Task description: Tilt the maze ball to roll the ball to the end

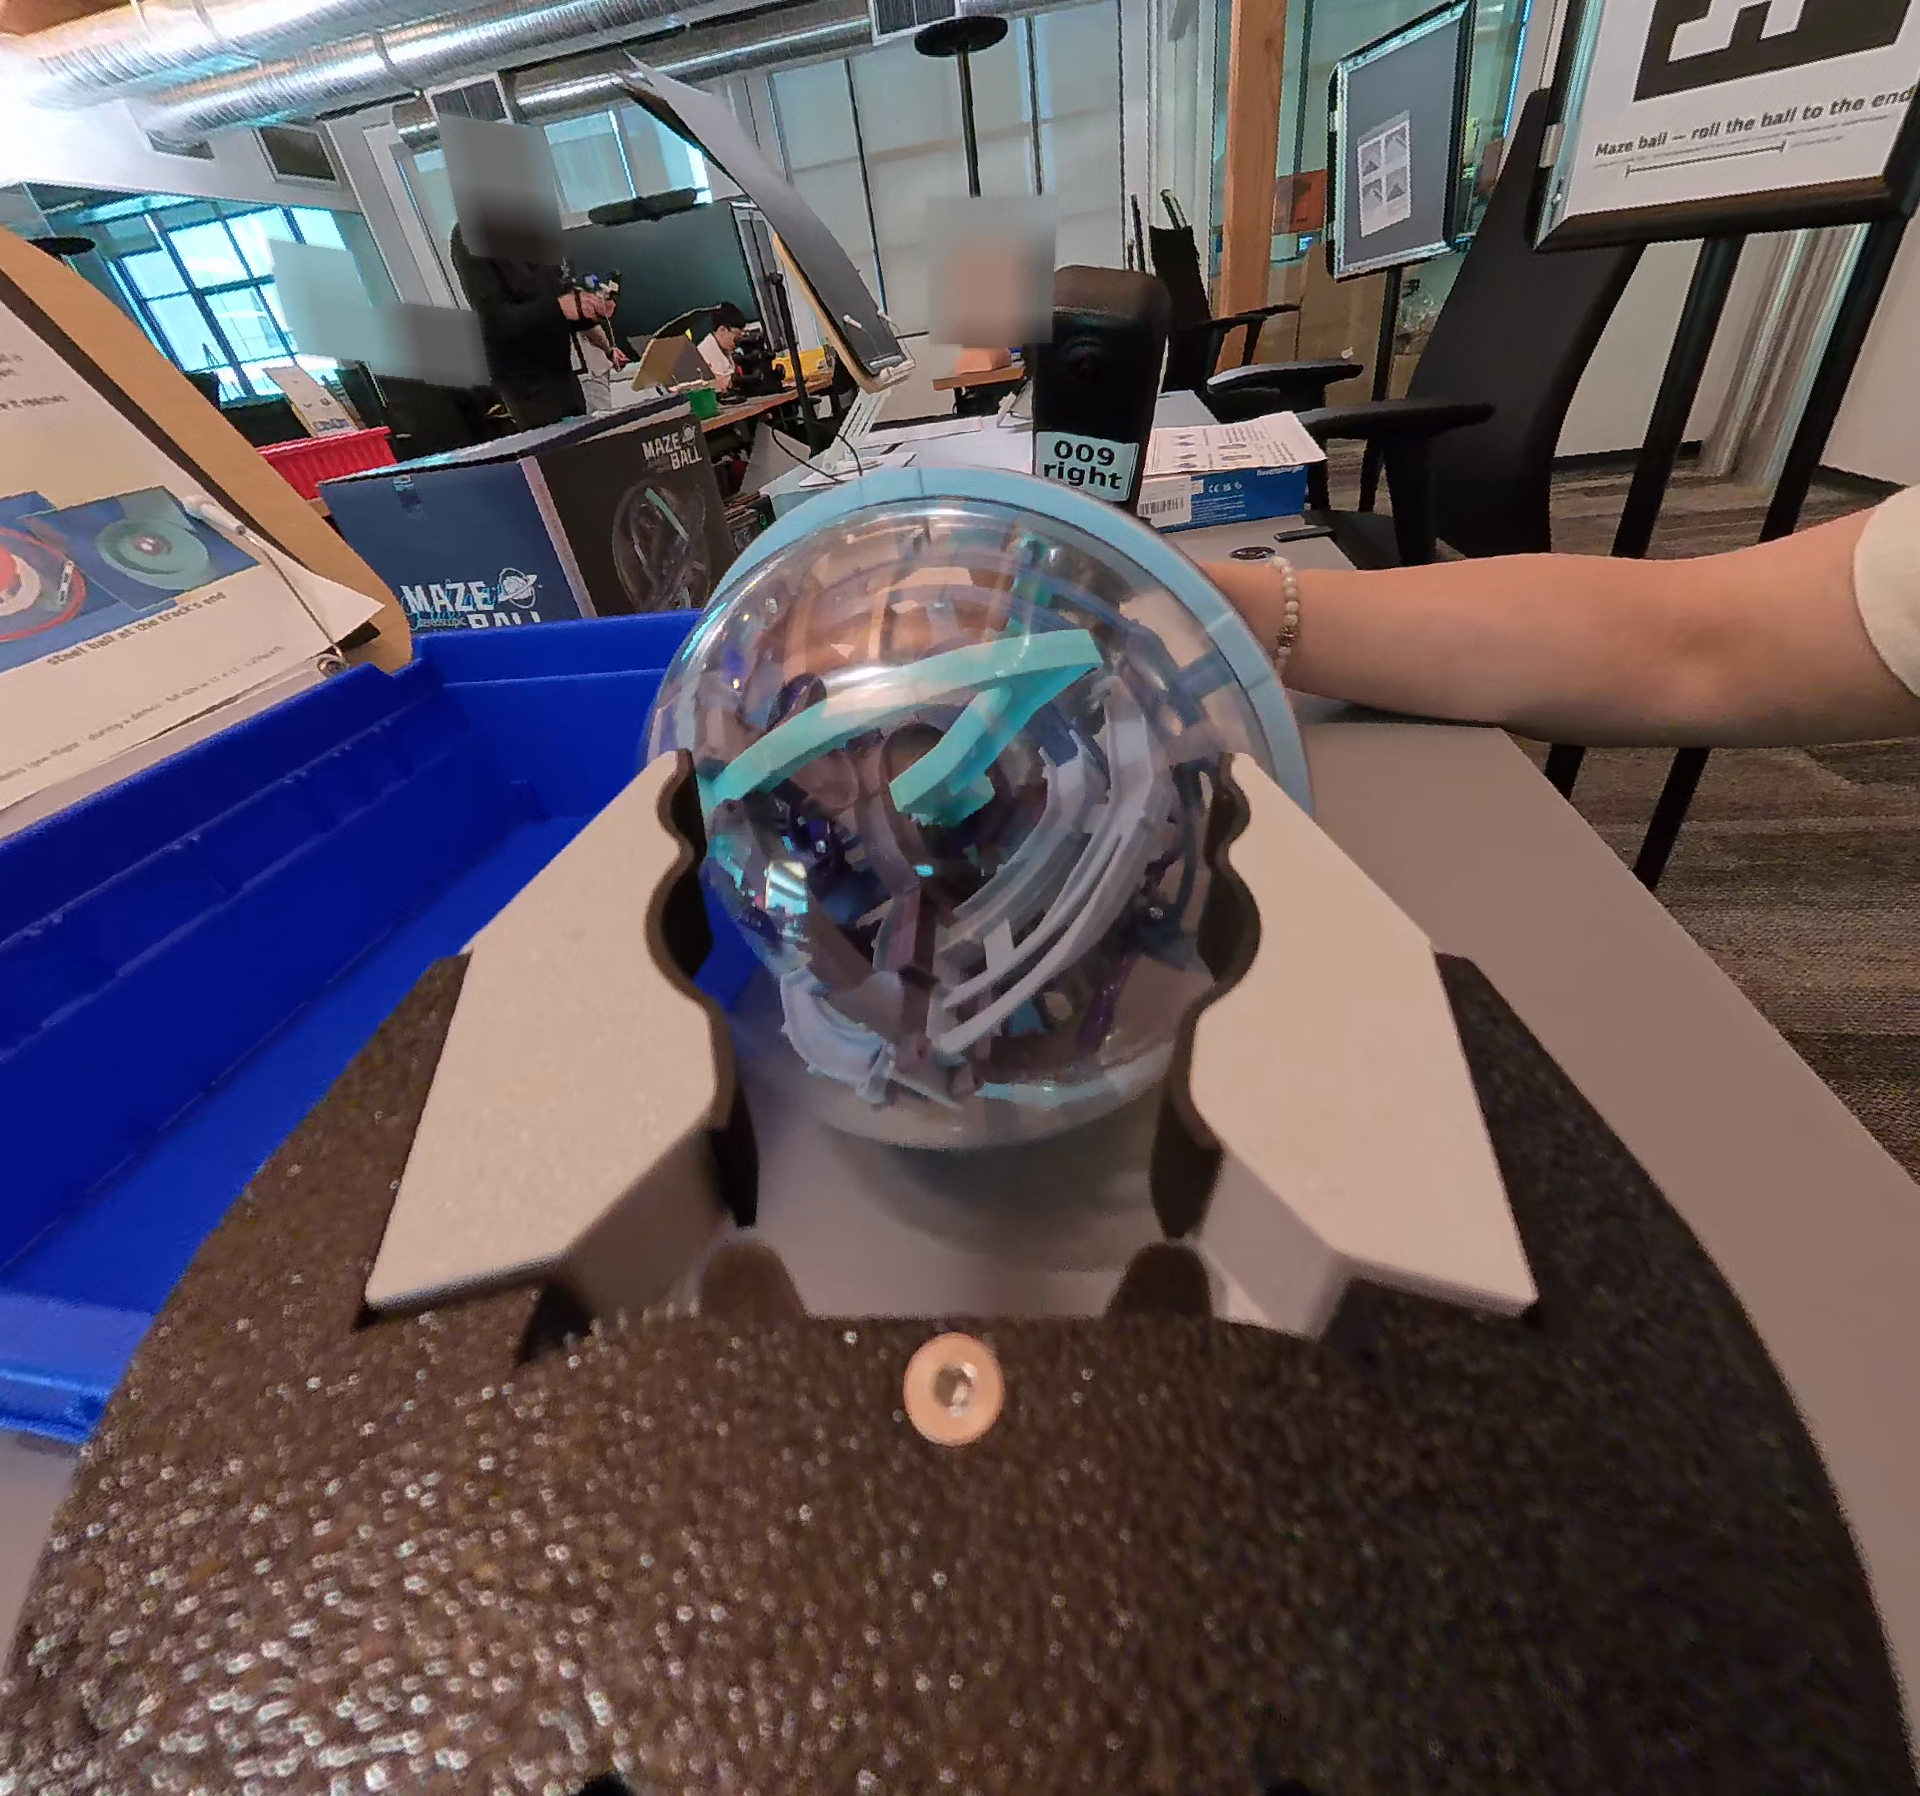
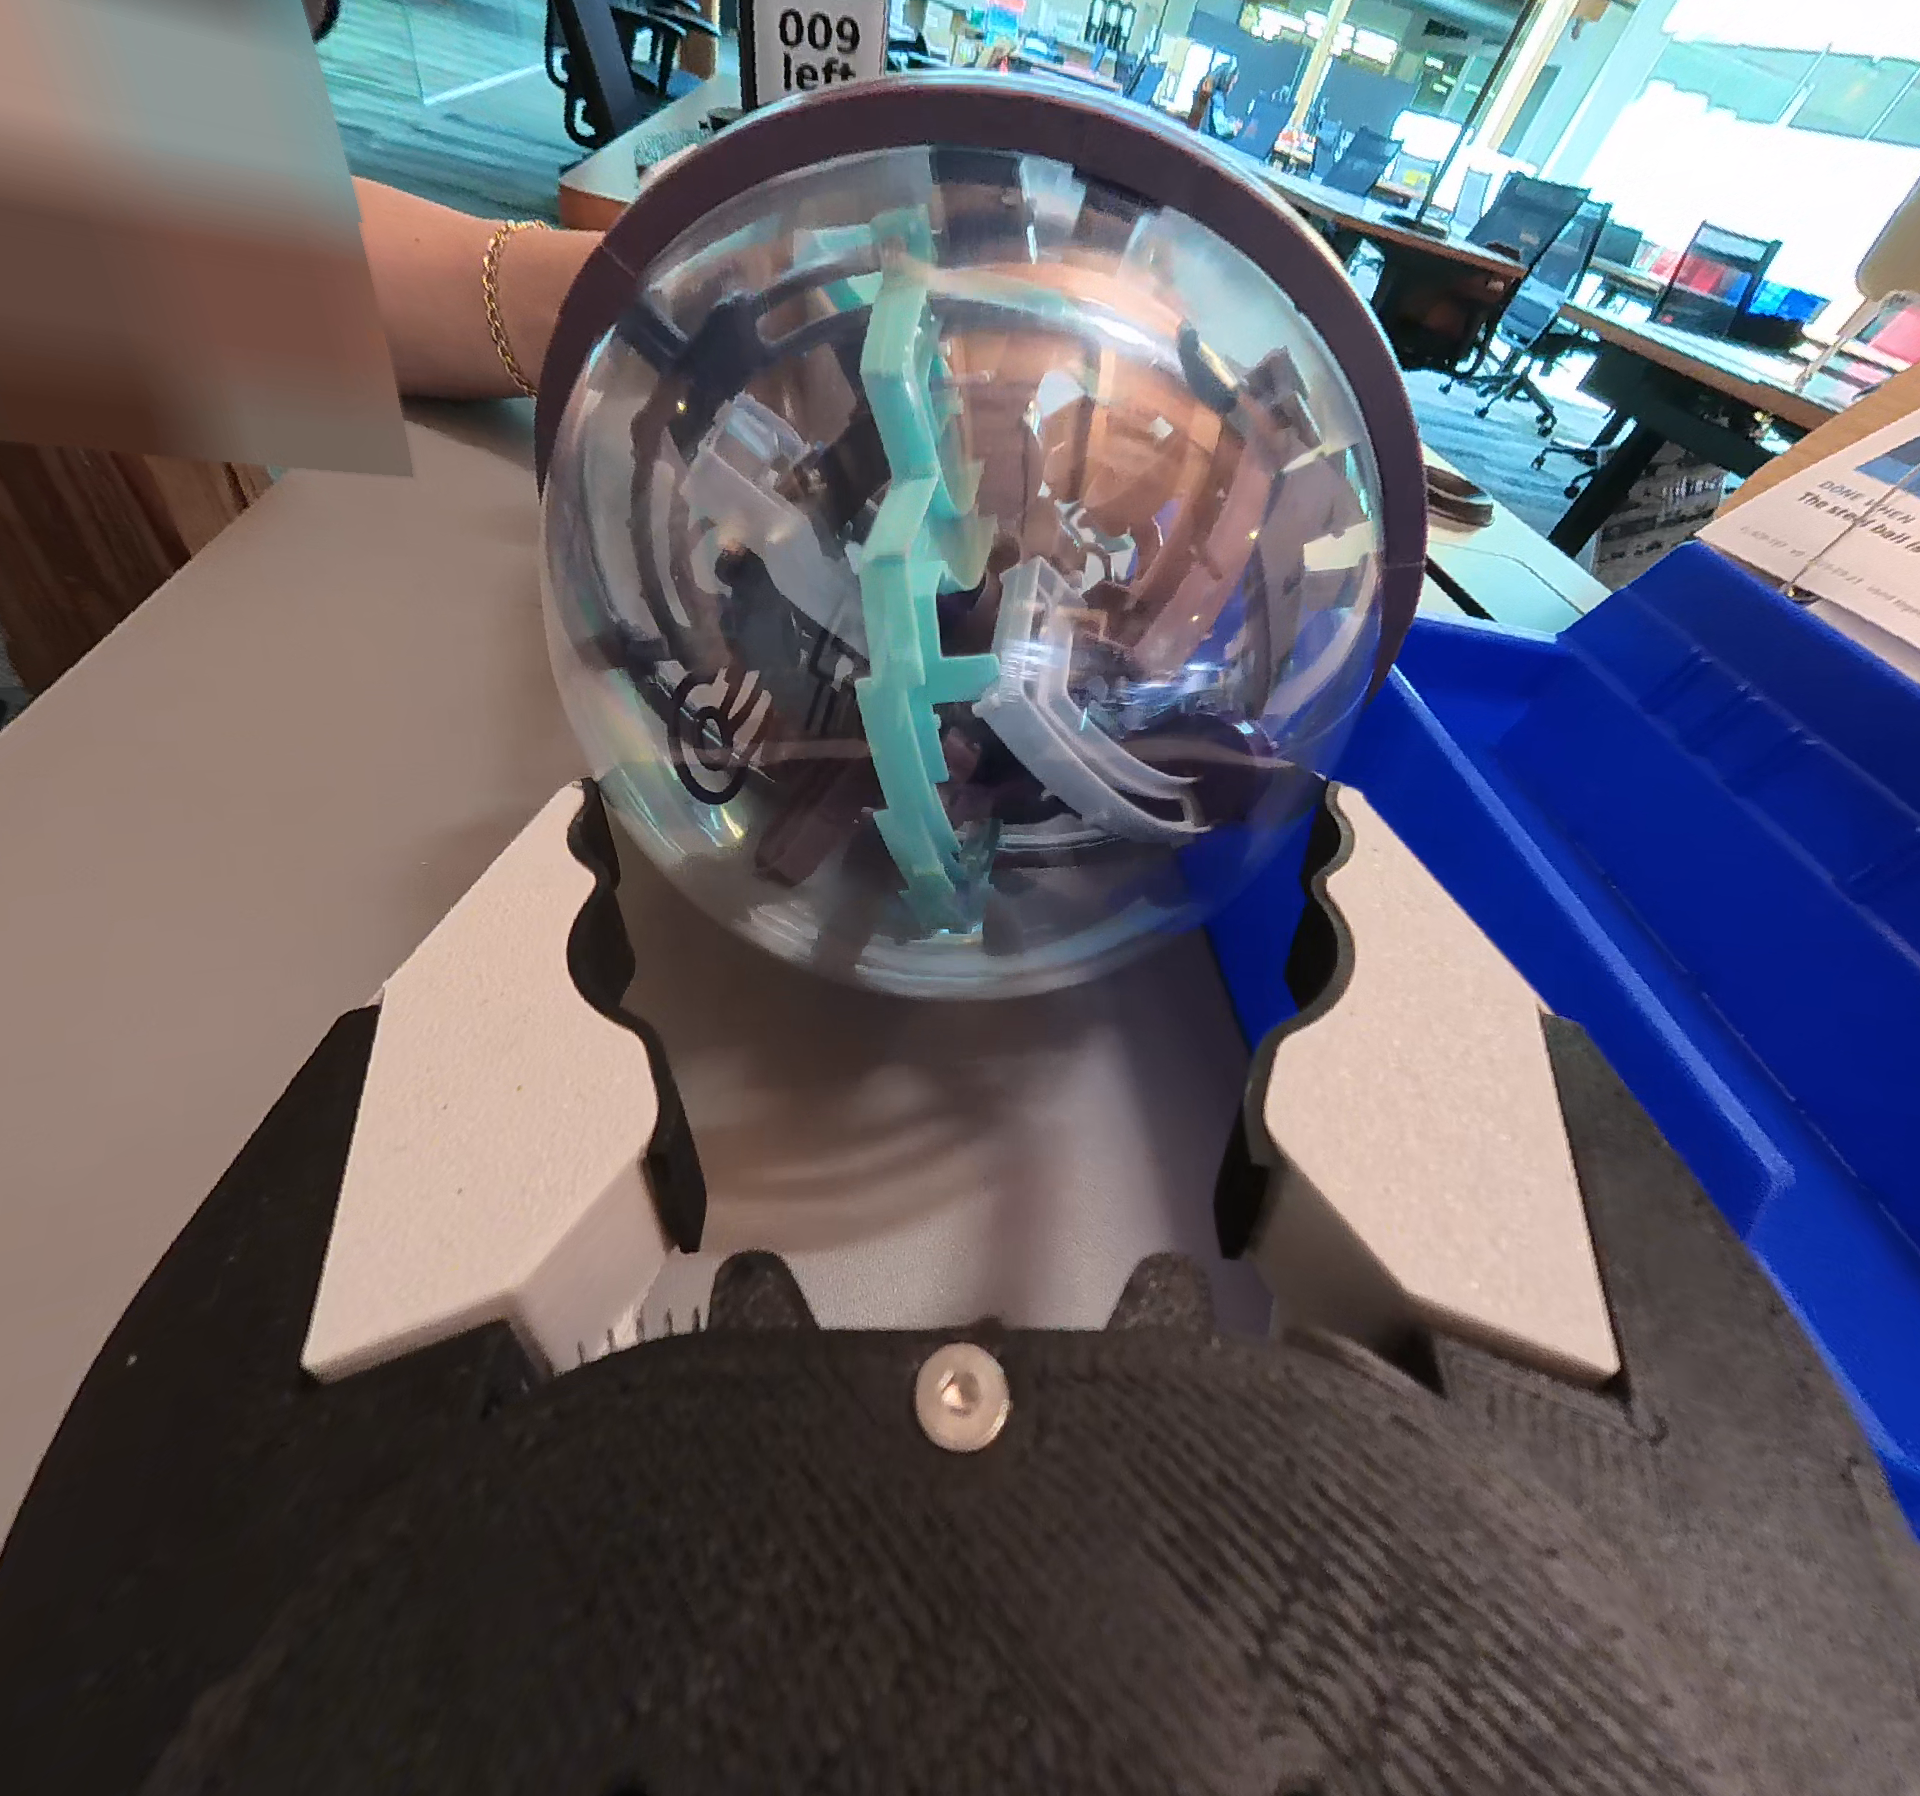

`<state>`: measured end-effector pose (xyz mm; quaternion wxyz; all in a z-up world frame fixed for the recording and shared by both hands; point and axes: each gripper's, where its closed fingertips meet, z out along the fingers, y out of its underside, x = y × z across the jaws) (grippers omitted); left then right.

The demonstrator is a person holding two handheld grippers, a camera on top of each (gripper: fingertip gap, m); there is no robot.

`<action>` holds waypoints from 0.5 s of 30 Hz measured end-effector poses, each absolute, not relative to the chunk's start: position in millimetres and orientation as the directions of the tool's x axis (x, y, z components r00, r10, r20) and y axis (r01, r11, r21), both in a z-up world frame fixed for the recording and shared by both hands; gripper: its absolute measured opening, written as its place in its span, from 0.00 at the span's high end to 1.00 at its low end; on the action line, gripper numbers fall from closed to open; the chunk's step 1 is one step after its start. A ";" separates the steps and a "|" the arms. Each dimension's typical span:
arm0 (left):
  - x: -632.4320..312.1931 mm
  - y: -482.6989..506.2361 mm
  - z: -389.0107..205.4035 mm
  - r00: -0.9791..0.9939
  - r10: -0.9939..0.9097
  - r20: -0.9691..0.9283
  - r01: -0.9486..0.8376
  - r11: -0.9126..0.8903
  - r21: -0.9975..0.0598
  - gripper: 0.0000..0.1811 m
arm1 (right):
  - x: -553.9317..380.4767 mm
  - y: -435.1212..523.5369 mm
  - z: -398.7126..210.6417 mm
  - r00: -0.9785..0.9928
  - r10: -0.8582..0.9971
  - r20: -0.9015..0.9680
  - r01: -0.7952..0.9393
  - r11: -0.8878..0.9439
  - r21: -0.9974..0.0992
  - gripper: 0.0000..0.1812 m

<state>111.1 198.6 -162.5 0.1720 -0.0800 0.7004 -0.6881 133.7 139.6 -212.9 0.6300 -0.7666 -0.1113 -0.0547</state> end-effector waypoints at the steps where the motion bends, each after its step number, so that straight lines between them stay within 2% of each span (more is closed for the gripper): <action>1: 111.2 198.8 -162.5 -0.928 -0.349 -0.130 0.123 0.041 -0.992 0.48 | 133.9 140.5 -213.6 0.969 0.101 0.224 0.239 -0.181 -0.954 0.29; 9: 112.0 199.8 -162.1 -0.929 -0.354 -0.112 0.104 0.042 -0.994 0.49 | 134.5 142.5 -214.9 0.974 0.096 0.206 0.222 -0.204 -0.954 0.29; 12: 110.6 198.6 -157.3 -0.926 -0.360 -0.113 0.109 0.032 -0.994 0.53 | 132.0 143.6 -230.3 0.980 0.103 0.173 0.197 -0.301 -0.933 0.30; 15: 104.2 195.8 -150.5 -0.935 -0.338 -0.104 0.110 0.004 -0.994 0.53 | 129.3 147.4 -254.5 0.966 0.138 0.218 0.256 -0.430 -0.866 0.39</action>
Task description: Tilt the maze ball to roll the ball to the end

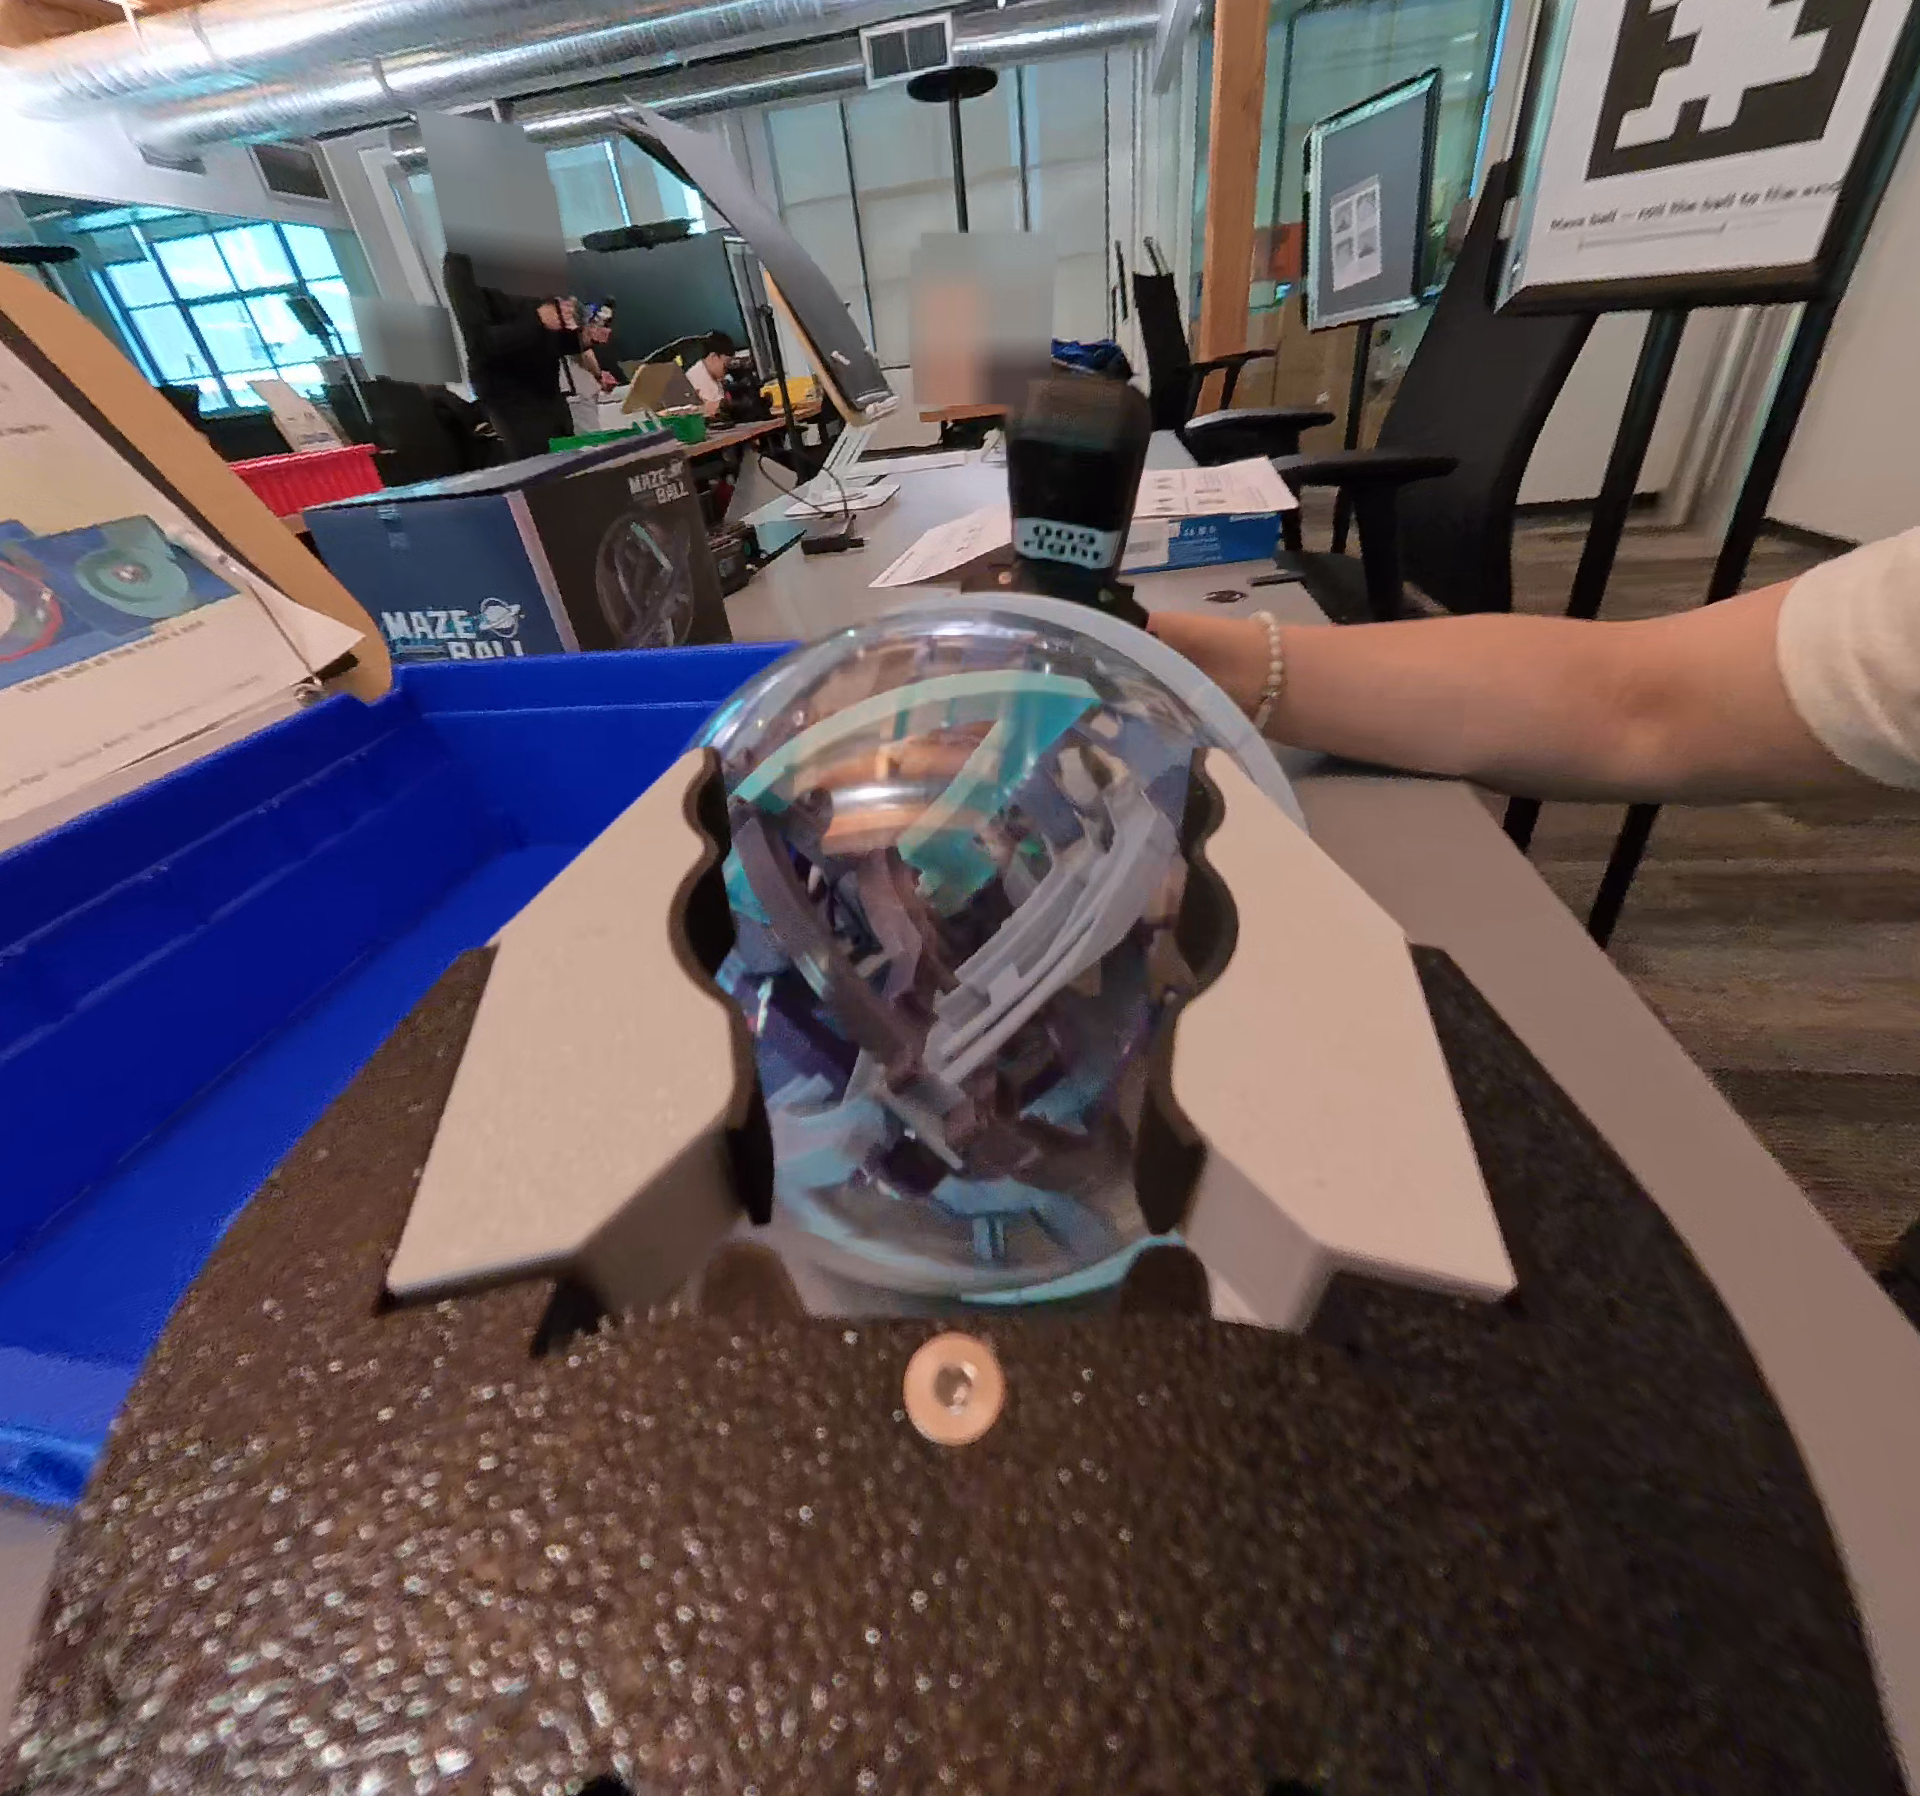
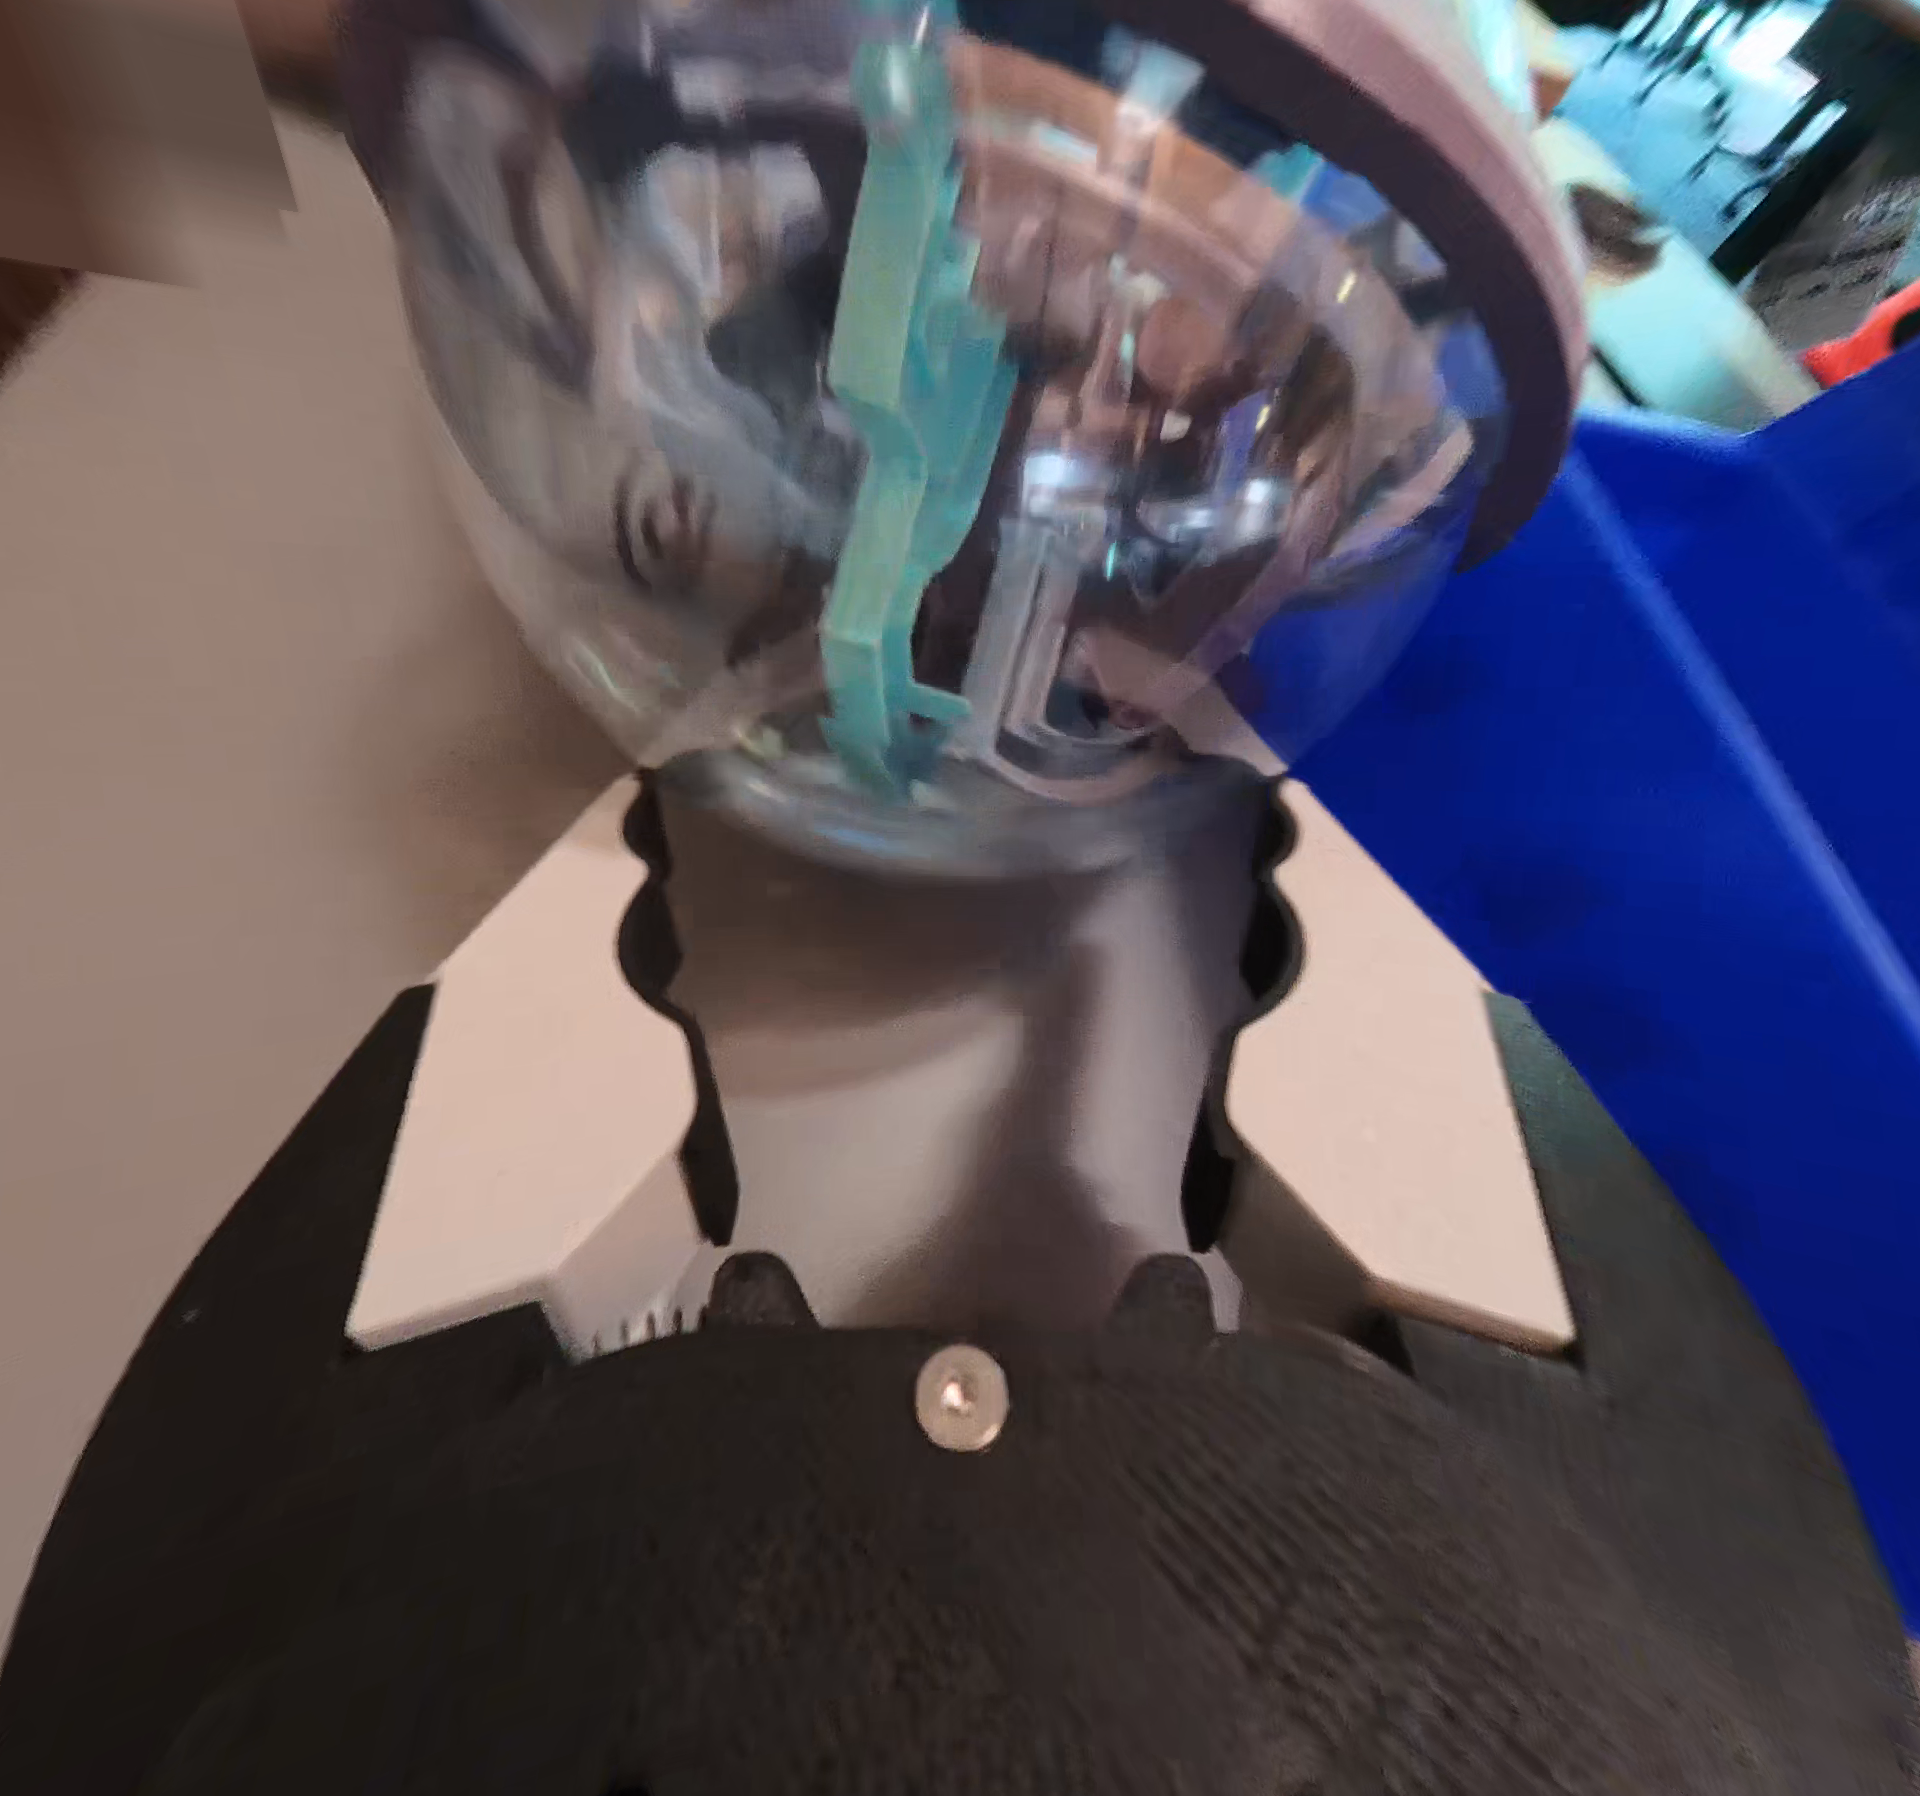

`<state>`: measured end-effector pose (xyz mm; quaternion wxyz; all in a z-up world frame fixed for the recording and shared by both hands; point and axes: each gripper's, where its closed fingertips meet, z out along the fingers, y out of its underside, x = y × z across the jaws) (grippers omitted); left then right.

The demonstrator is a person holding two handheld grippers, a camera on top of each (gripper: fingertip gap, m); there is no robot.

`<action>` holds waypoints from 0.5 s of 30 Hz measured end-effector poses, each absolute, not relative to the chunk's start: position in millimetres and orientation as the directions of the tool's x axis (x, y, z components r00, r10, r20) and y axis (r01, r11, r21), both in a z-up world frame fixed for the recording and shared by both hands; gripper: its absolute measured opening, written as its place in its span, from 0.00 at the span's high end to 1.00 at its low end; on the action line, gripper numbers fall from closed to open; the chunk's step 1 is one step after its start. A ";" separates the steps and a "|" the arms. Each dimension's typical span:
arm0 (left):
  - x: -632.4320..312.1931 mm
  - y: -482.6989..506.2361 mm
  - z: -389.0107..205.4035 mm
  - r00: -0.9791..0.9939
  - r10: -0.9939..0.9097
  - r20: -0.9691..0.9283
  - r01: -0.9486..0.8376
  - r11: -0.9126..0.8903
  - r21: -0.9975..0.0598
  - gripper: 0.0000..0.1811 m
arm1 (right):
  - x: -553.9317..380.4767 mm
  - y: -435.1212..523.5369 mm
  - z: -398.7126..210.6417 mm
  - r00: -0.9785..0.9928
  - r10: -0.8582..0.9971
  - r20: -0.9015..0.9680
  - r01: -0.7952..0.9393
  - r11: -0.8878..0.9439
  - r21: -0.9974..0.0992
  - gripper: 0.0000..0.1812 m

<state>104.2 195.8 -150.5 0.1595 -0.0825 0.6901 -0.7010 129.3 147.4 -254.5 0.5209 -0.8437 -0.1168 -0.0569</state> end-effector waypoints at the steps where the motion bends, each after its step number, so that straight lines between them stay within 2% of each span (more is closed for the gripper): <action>1: 103.4 195.9 -149.3 -0.940 -0.330 -0.087 0.094 -0.005 -0.996 0.53 | 128.3 147.7 -257.9 0.963 0.148 0.224 0.267 -0.446 -0.854 0.42; 11: 102.4 198.0 -149.3 -0.945 -0.318 -0.073 0.081 -0.013 -0.997 0.53 | 129.3 146.1 -267.2 0.951 0.155 0.268 0.310 -0.500 -0.809 0.48; 15: 101.8 195.2 -149.0 -0.942 -0.326 -0.083 0.088 0.001 -0.996 0.53 | 127.0 143.4 -268.1 0.951 0.164 0.261 0.308 -0.512 -0.802 0.45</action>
